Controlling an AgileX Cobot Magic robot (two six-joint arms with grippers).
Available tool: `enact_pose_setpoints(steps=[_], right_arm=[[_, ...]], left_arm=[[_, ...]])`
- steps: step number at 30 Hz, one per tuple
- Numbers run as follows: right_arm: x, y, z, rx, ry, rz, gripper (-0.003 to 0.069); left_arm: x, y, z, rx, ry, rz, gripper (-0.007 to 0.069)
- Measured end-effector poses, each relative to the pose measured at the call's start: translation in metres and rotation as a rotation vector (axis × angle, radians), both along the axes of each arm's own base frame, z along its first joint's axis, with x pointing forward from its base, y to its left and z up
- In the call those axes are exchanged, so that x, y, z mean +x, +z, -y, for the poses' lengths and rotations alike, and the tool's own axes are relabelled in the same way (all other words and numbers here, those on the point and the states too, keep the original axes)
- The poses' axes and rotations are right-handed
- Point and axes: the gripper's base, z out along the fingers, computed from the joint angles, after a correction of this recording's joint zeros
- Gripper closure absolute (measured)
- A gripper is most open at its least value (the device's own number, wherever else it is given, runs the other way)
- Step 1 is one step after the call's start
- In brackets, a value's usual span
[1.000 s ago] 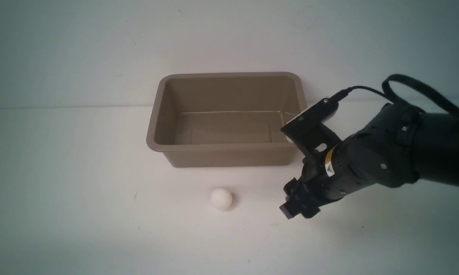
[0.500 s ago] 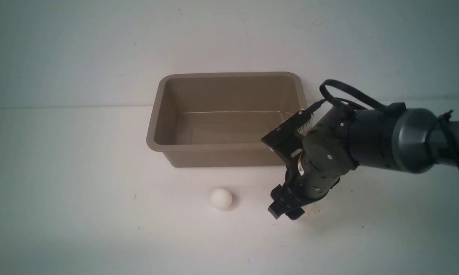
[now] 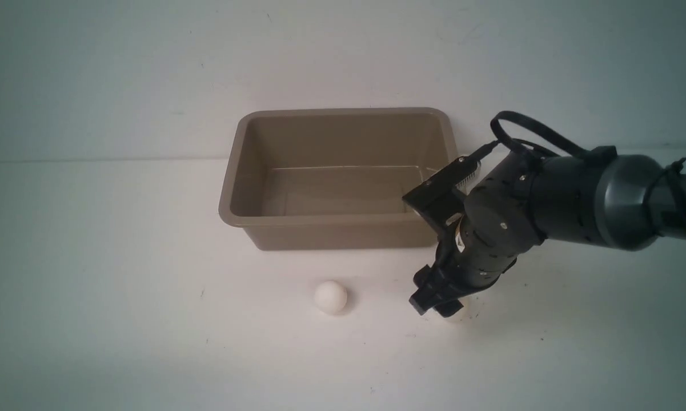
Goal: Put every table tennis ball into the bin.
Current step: Use the right arm to clamp the table tennis ball closest to it, then use the right arm to put the table tennis ball into the box
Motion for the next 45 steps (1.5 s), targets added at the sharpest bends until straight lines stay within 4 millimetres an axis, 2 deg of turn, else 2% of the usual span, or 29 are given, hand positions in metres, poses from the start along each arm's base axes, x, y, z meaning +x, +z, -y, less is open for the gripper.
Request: enact_pose_setpoints(steps=[8,15,18,21,26,29,32,33,34,37,39,43,45], right_arm=[[0.001,-0.001,-0.002,0.023,-0.003,0.006,0.0158],[0.003,-0.018,-0.004,0.0,-0.001,-0.03,0.0165],[0.004,-0.023,-0.005,-0.005,-0.001,-0.039,0.0204],[0.005,-0.023,-0.005,-0.003,-0.003,-0.038,0.0301],[0.003,-0.024,-0.004,-0.019,-0.008,-0.056,0.0299],[-0.003,-0.017,-0.004,-0.043,0.002,-0.076,0.0299],[-0.008,-0.001,-0.006,-0.03,0.02,-0.065,0.0299],[-0.011,0.015,-0.009,-0.011,0.033,-0.043,0.0299],[-0.011,0.022,-0.01,-0.003,0.036,-0.036,0.0299],[-0.015,0.065,-0.017,0.061,0.067,0.044,0.0299],[-0.014,0.101,-0.022,0.121,0.09,0.129,0.0299],[0.001,0.139,-0.032,0.188,0.115,0.266,0.0299],[0.014,0.146,-0.039,0.191,0.126,0.321,0.0299]], left_arm=[[0.0,0.0,0.0,0.0,0.0,0.0,0.0629],[0.0,0.0,0.0,0.0,0.0,0.0,0.0629],[0.0,0.0,0.0,0.0,0.0,0.0,0.0629],[0.0,0.0,0.0,0.0,0.0,0.0,0.0629],[0.0,0.0,0.0,0.001,0.0,0.0,0.0629],[0.0,0.0,0.0,0.001,0.0,0.0,0.0629],[0.0,0.0,0.0,0.001,0.0,0.0,0.0629],[0.0,0.0,0.0,0.001,0.0,0.0,0.0629],[0.0,0.0,0.0,0.001,0.0,0.0,0.0629],[0.0,0.0,0.0,0.001,0.0,0.0,0.0629],[0.0,0.0,0.0,0.001,0.0,0.0,0.0629],[0.0,0.0,0.0,0.001,0.0,0.0,0.0629],[0.0,0.0,0.0,0.001,0.0,0.0,0.0629]])
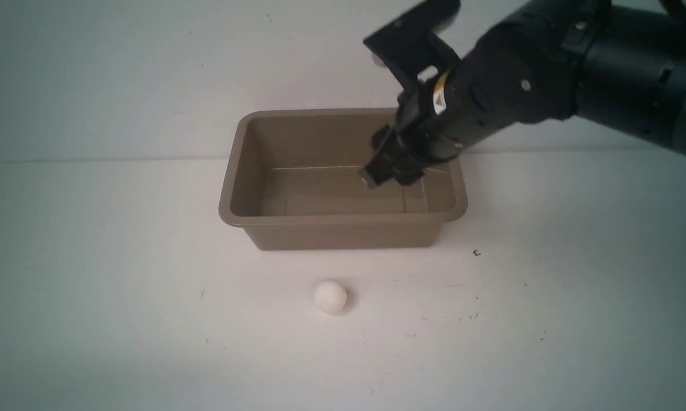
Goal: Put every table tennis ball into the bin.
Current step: Use the right arm to put the table tennis ball into the box
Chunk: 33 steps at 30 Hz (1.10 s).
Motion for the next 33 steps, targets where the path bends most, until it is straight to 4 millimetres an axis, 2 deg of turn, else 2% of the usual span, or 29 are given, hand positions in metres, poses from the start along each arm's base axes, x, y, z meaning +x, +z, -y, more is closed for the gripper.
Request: enact_pose_setpoints(steps=[2,7,10,19,33], right_arm=[[0.015,-0.003,-0.008,-0.016,0.003,0.028,0.0299],[0.052,-0.048,-0.029,-0.091,0.004,0.009,0.0299],[0.063,-0.067,-0.038,-0.097,0.002,-0.014,0.0299],[0.073,-0.074,-0.045,-0.08,0.018,0.028,0.0299],[0.077,-0.079,-0.043,-0.094,0.016,0.033,0.0299]], left_arm=[[0.0,0.0,0.0,0.0,0.0,0.0,0.0629],[0.0,0.0,0.0,0.0,0.0,0.0,0.0629],[0.0,0.0,0.0,0.0,0.0,0.0,0.0629],[0.0,0.0,0.0,0.0,0.0,0.0,0.0629],[-0.001,-0.003,-0.001,-0.014,0.012,-0.032,0.0629]])
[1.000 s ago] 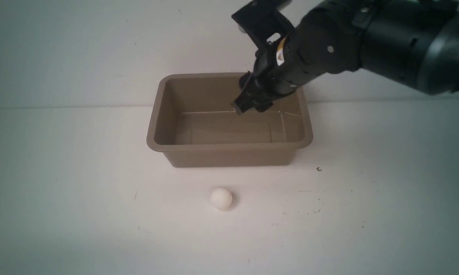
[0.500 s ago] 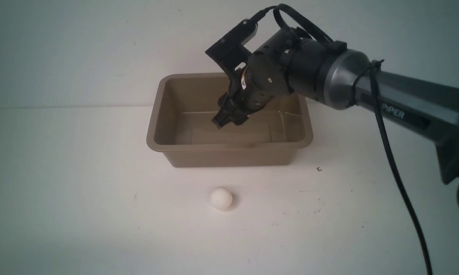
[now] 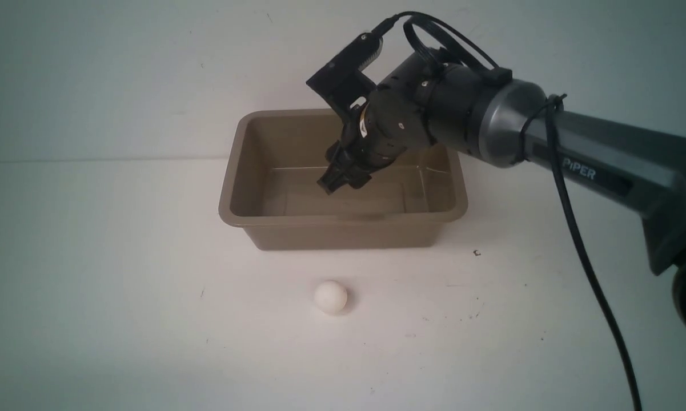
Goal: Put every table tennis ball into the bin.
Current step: Use the right arm to put the table tennis ball into the box
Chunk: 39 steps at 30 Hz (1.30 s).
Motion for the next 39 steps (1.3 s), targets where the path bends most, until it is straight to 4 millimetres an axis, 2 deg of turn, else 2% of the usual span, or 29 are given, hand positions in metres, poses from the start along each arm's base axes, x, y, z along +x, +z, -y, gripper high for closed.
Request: enact_pose_setpoints(steps=[8,12,14,19,22,34,39], right_arm=[[0.006,0.001,0.007,0.017,-0.018,0.011,0.0299],[0.008,-0.002,0.007,0.023,-0.018,0.011,0.0299],[0.009,-0.009,0.006,0.017,-0.018,-0.001,0.0299],[0.013,-0.042,0.004,-0.034,-0.025,-0.07,0.0299],[0.015,-0.055,0.002,-0.047,-0.022,-0.085,0.0299],[0.016,-0.054,0.002,-0.043,-0.017,-0.072,0.0276],[0.016,-0.054,0.003,-0.055,-0.015,-0.062,0.0263]], left_arm=[[0.0,0.0,0.002,-0.065,-0.007,0.01,0.0629],[0.003,0.007,0.009,-0.214,-0.042,0.115,0.0629],[0.005,0.015,0.011,-0.268,-0.063,0.207,0.0629],[0.005,0.043,0.013,-0.296,-0.113,0.474,0.0629],[0.004,0.049,0.013,-0.295,-0.123,0.529,0.0629],[-0.002,0.072,0.012,-0.337,-0.141,0.698,0.0629],[-0.003,0.074,0.012,-0.37,-0.137,0.712,0.0629]])
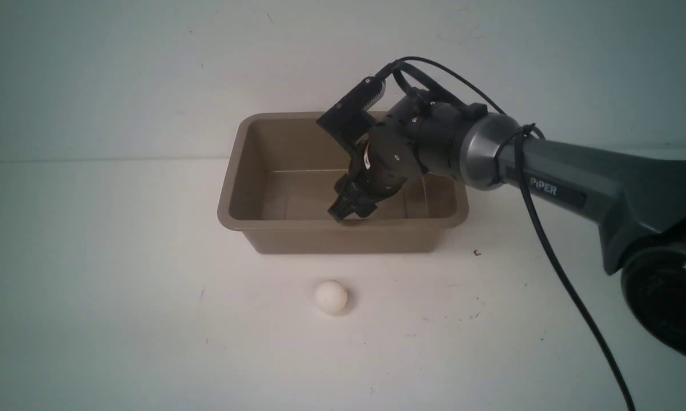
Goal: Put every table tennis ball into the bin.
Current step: Use the right arm to put the table tennis ball into the box
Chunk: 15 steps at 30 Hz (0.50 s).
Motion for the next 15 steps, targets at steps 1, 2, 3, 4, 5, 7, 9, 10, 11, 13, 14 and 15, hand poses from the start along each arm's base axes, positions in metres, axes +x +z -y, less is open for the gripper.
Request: enact_pose_setpoints(steps=[1,2,3,4,5,7,9,10,11,13,14,15], right_arm=[[0.0,0.0,0.0,-0.002,0.001,0.003,0.0263],[0.0,0.0,0.0,-0.004,0.002,0.005,0.0263],[0.0,0.0,0.0,-0.006,0.003,0.007,0.0263],[0.001,0.001,0.0,-0.007,0.005,0.012,0.0263],[0.001,0.001,0.0,-0.009,0.007,0.016,0.0263],[0.002,0.001,0.001,-0.01,0.002,0.028,0.0263],[0.003,0.006,0.001,-0.022,-0.003,0.04,0.0263],[0.005,0.011,0.002,-0.031,-0.011,0.049,0.0263],[0.007,0.018,0.003,-0.044,-0.016,0.064,0.0263],[0.011,0.037,0.005,-0.072,-0.029,0.112,0.0278],[0.012,0.048,0.006,-0.082,-0.04,0.135,0.0295],[0.013,0.059,0.008,-0.089,-0.053,0.157,0.0319]], left_arm=[[0.0,0.0,0.0,-0.001,0.0,0.002,0.0629],[0.0,0.0,0.0,-0.001,0.0,0.005,0.0629],[0.0,0.001,0.0,-0.001,0.0,0.01,0.0629],[-0.001,0.001,0.0,-0.003,0.001,0.017,0.0629],[-0.001,0.002,0.0,-0.002,0.001,0.024,0.0629],[-0.001,0.003,0.0,-0.001,0.002,0.042,0.0629],[-0.003,0.007,0.0,0.0,0.004,0.067,0.0629],[-0.004,0.01,0.0,0.0,0.004,0.08,0.0629],[-0.005,0.013,0.0,-0.004,0.003,0.091,0.0629],[-0.007,0.021,0.0,-0.019,-0.002,0.118,0.0629],[-0.009,0.026,-0.001,-0.042,-0.009,0.138,0.0629],[-0.011,0.031,-0.001,-0.065,-0.017,0.155,0.0629]])
